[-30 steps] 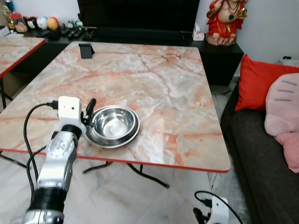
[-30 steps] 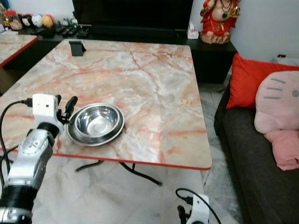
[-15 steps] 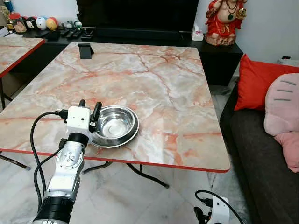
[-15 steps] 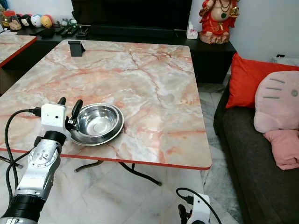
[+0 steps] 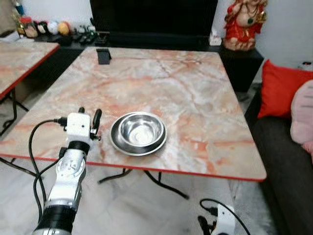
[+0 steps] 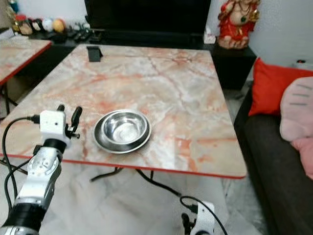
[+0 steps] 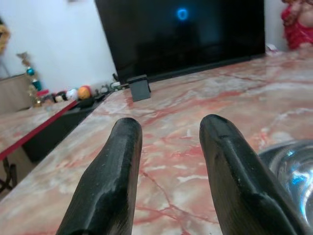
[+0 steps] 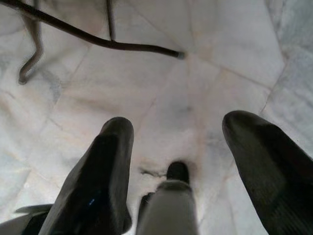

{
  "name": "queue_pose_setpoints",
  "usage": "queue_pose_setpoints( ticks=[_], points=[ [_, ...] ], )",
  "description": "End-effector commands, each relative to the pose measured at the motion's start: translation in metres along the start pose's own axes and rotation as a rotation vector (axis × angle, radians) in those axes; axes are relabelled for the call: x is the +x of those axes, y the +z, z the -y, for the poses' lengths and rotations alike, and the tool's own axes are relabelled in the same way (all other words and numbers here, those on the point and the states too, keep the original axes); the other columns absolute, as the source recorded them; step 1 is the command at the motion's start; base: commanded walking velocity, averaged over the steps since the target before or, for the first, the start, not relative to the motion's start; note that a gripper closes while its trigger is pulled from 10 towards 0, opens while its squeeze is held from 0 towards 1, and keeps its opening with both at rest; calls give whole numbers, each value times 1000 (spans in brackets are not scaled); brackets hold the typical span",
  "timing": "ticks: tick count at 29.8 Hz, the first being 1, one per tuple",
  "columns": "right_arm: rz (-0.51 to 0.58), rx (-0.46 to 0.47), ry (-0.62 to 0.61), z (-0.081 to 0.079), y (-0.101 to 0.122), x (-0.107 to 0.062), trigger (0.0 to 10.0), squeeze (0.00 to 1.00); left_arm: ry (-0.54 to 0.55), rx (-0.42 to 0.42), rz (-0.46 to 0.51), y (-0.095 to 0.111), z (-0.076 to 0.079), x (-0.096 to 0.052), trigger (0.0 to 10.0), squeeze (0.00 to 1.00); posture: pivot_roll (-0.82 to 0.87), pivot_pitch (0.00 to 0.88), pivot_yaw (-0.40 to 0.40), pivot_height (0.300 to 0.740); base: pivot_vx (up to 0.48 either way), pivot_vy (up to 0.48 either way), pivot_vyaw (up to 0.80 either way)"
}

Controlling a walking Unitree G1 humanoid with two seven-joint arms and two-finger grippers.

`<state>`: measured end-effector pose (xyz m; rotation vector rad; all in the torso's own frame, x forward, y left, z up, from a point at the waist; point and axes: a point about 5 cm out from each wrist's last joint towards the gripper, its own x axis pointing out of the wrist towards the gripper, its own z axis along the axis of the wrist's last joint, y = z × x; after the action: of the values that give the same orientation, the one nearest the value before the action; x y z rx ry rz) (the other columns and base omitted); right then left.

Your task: Setting the table

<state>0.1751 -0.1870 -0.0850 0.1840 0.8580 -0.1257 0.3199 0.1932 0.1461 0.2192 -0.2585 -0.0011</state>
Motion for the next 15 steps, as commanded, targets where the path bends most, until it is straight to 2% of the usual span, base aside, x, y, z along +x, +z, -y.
queue_pose_setpoints(
  ticks=[1,15],
  points=[
    [-5,9,-6,0,-3,-1,10000,0,5,14,15,4,-2,2,10000,0,8,0,-6,740,0,480,0],
    [-10,6,-5,0,-4,-1,10000,0,14,19,4,0,-5,2,10000,0,11,0,-5,740,0,480,0]
  ],
)
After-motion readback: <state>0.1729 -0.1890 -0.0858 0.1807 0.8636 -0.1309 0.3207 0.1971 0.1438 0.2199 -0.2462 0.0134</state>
